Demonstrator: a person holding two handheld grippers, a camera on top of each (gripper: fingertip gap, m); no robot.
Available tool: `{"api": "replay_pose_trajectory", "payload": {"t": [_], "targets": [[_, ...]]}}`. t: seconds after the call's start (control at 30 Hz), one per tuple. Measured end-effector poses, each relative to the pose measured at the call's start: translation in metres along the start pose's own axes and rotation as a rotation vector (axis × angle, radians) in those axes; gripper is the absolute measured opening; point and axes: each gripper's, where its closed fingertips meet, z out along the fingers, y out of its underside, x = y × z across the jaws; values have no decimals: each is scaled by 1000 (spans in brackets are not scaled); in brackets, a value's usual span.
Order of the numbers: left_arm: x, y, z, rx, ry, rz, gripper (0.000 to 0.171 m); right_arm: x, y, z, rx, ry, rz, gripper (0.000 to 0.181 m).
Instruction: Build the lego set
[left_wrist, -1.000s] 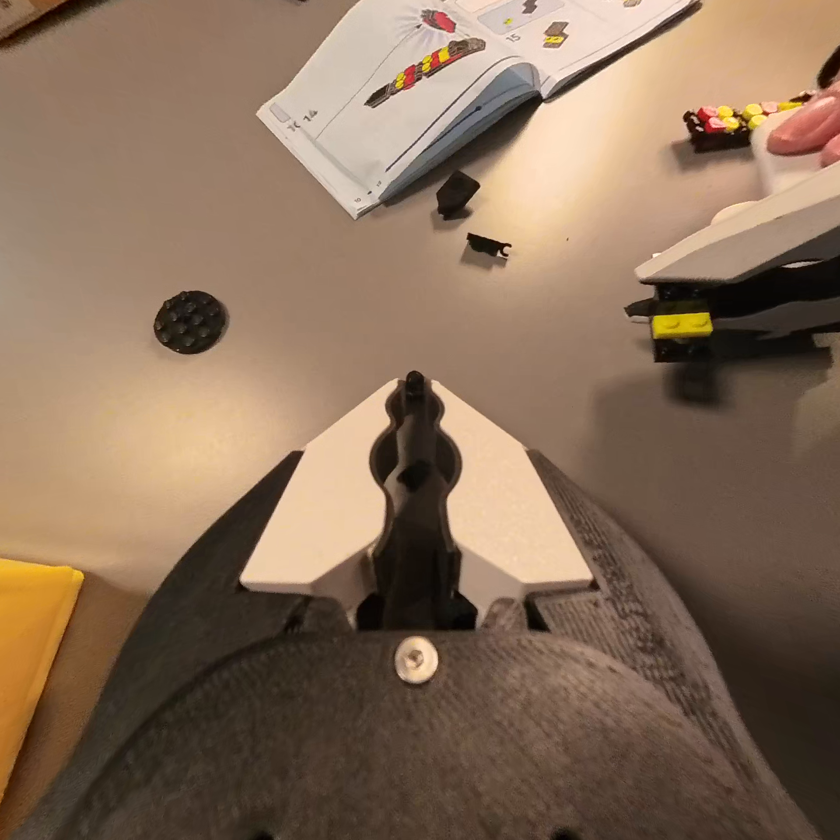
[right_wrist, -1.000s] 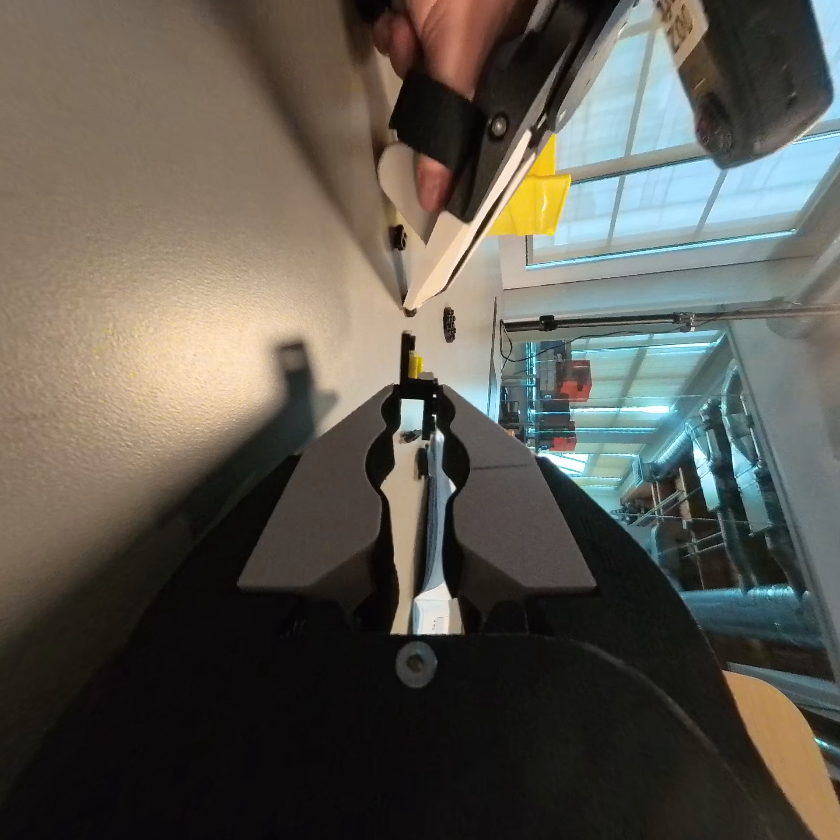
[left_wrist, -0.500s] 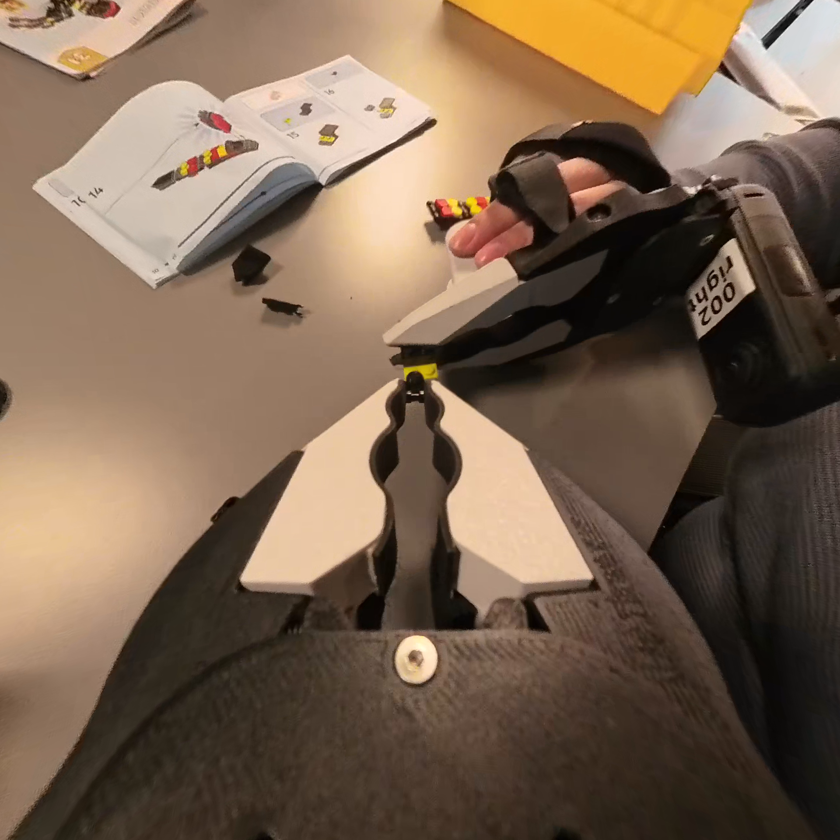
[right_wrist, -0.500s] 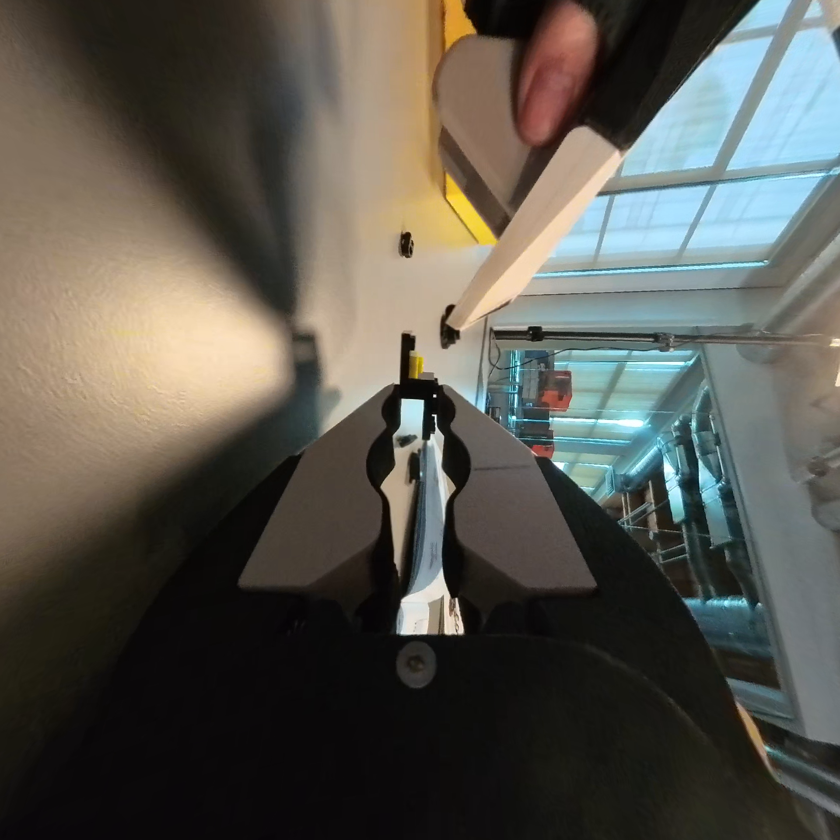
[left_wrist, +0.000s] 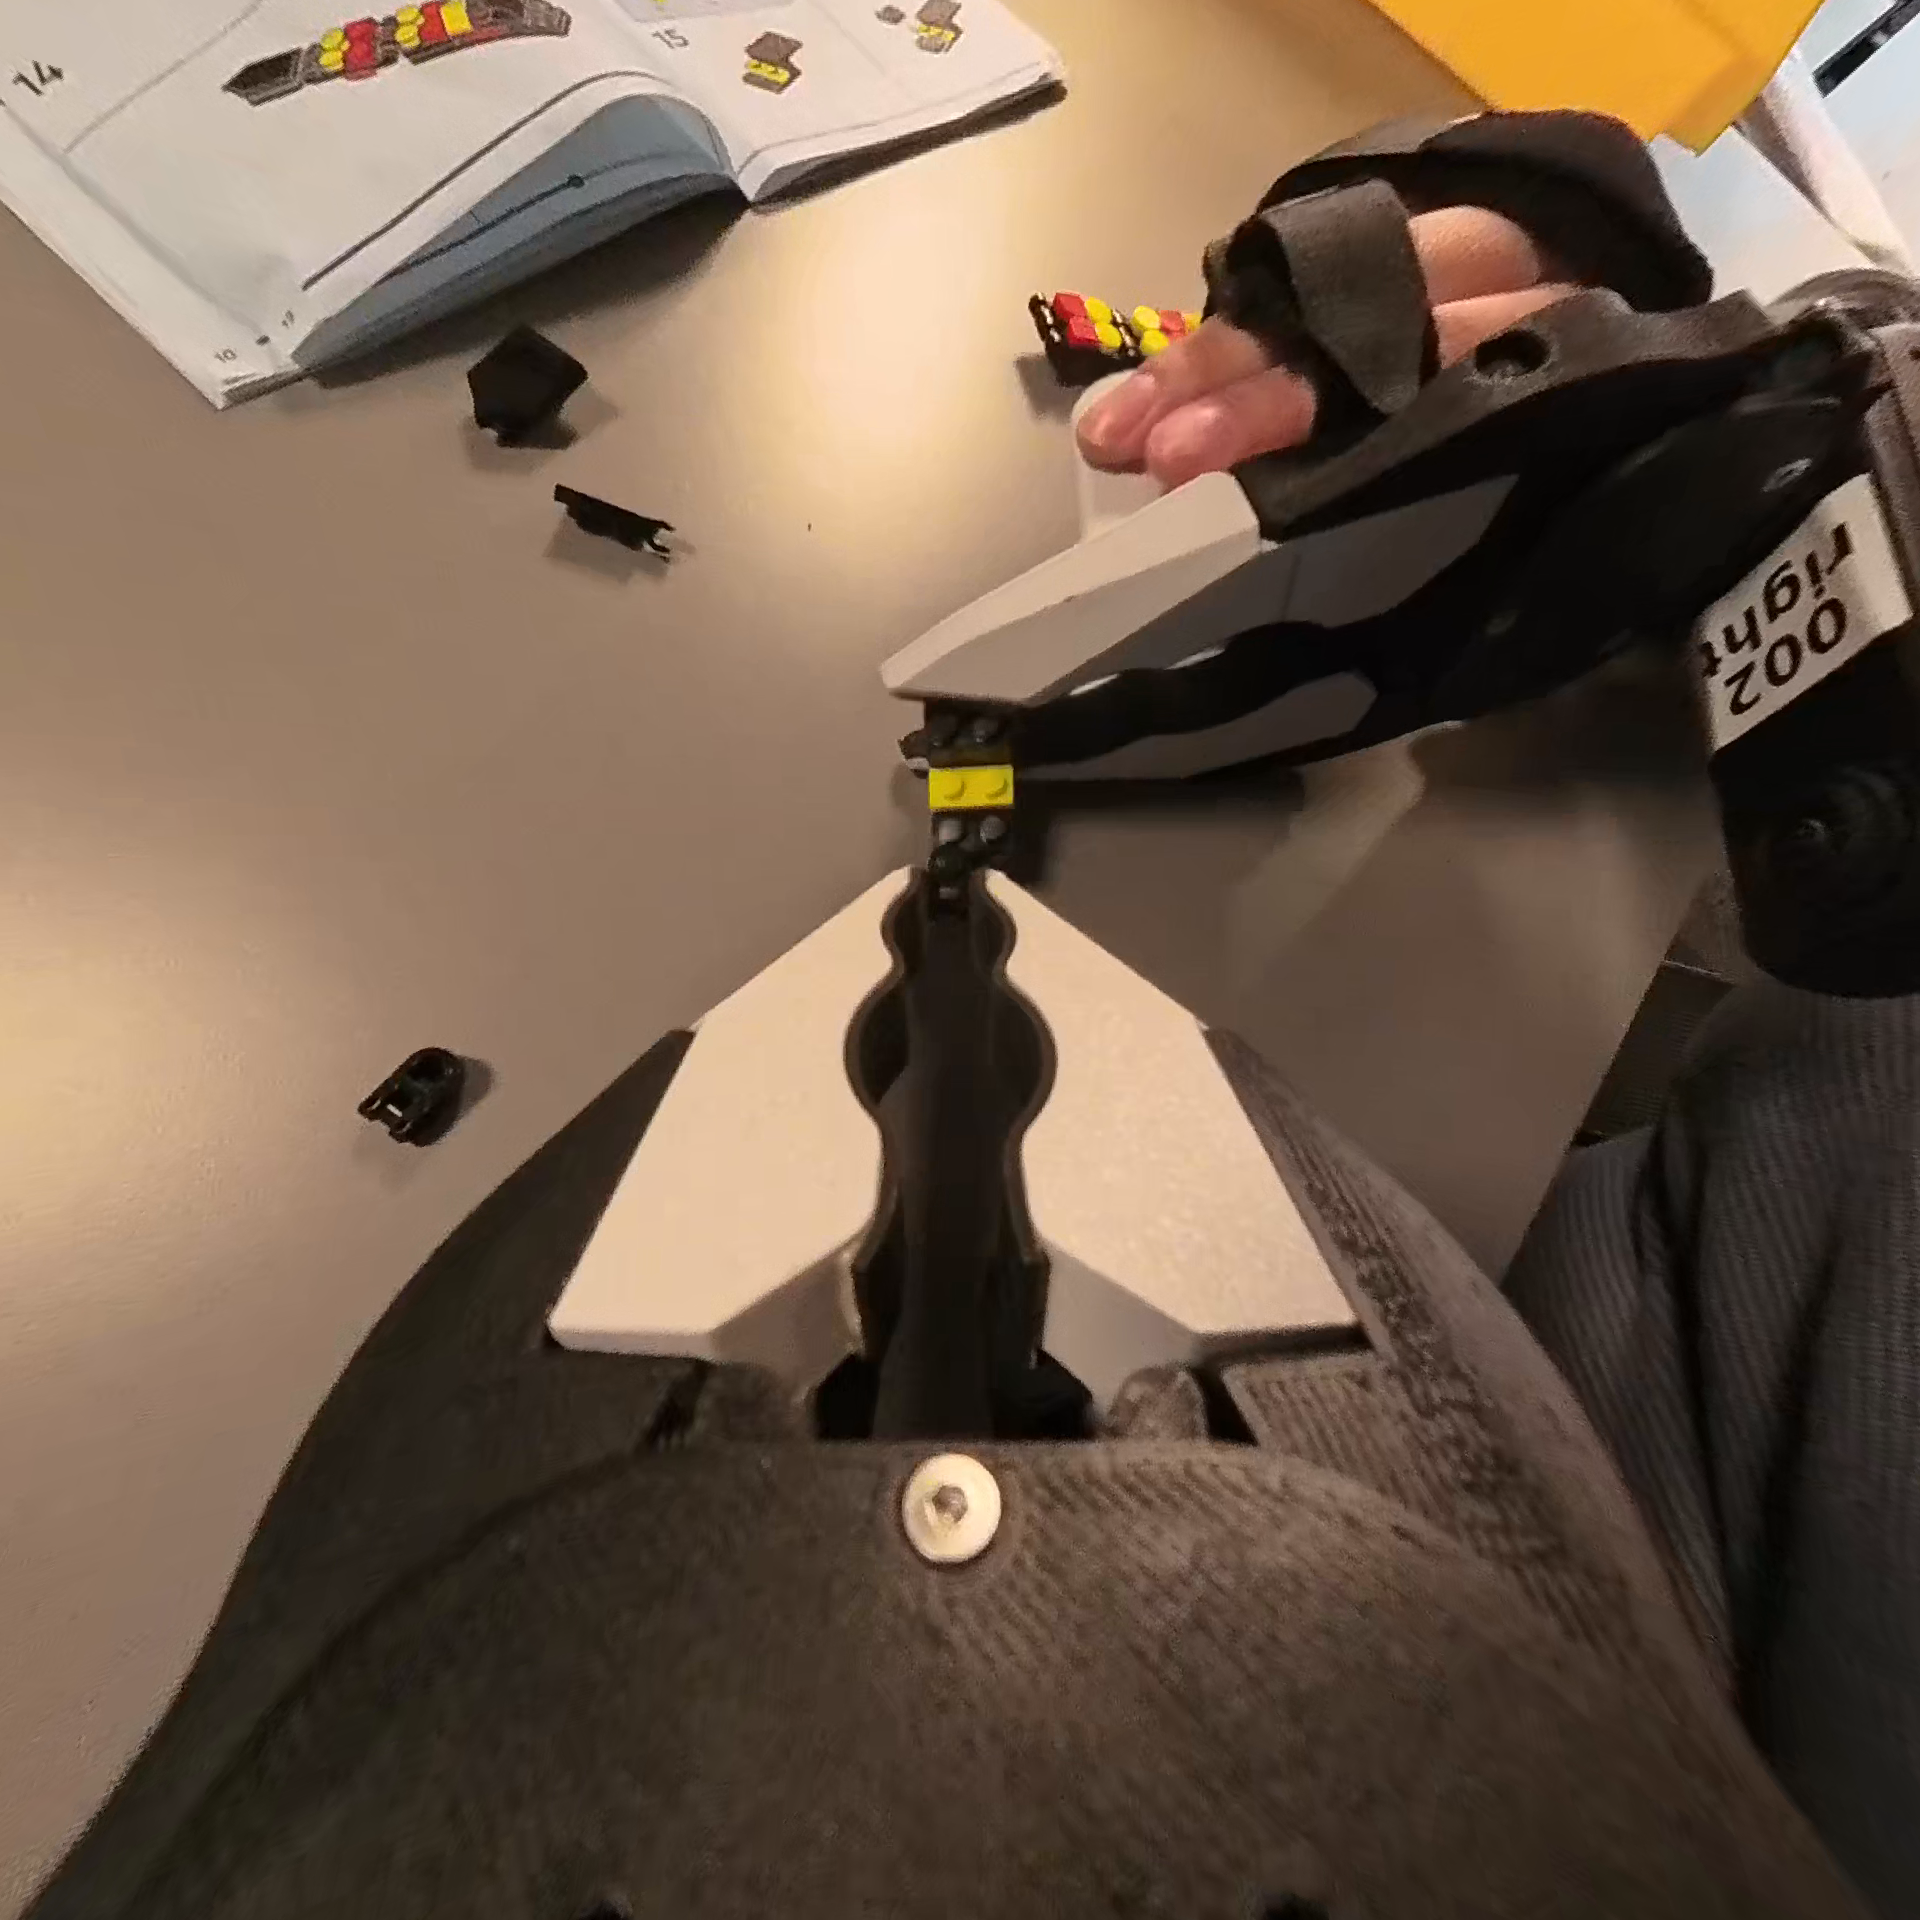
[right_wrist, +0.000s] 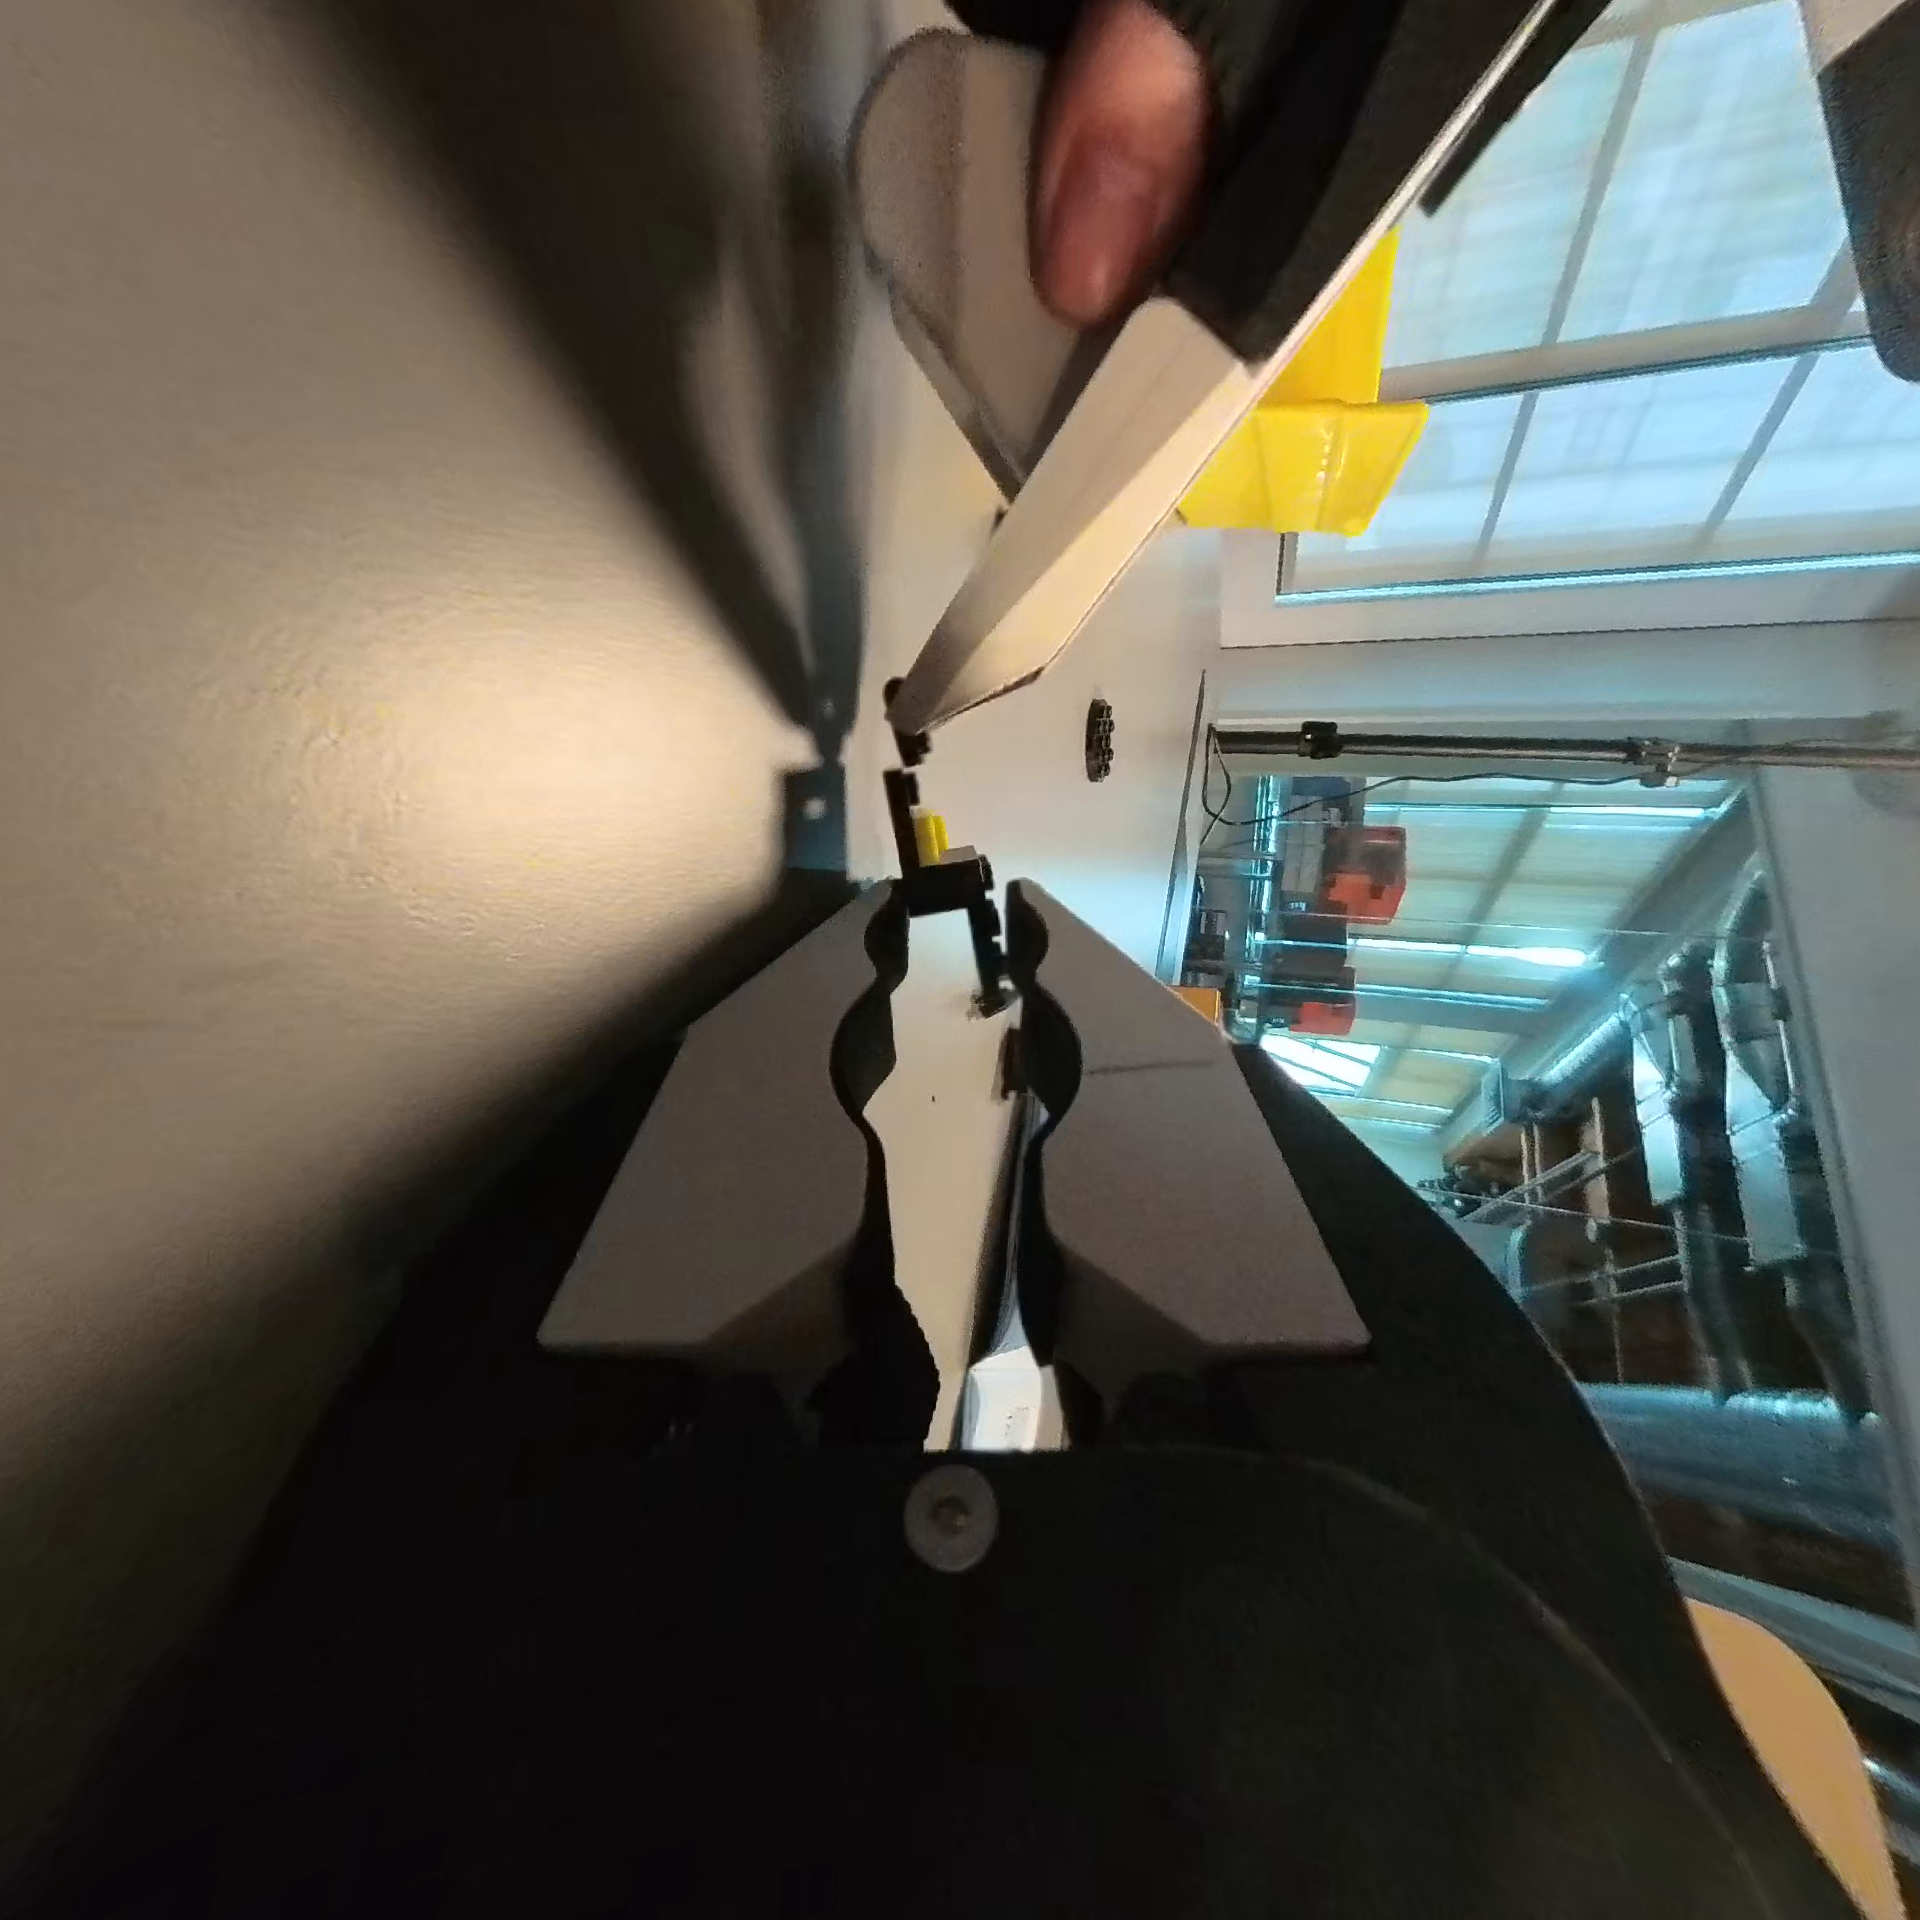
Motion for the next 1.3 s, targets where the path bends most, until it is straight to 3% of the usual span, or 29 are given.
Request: {"api": "replay_pose_trajectory", "payload": {"t": [0.23,0.6,1.07,1.3], "targets": [[-1,0,4,4,-4,2,8,2,-5,0,6,34,-35,24],[1,-2,4,11,1,1,7,-3,-10,1,22,22,-66,16],[7,-27,-9,68,-81,-11,7,13,-4,-2,-43,134,-102,14],[9,-26,-7,1,-116,3,7,17,-5,-3,-35,154,-86,13]]}}
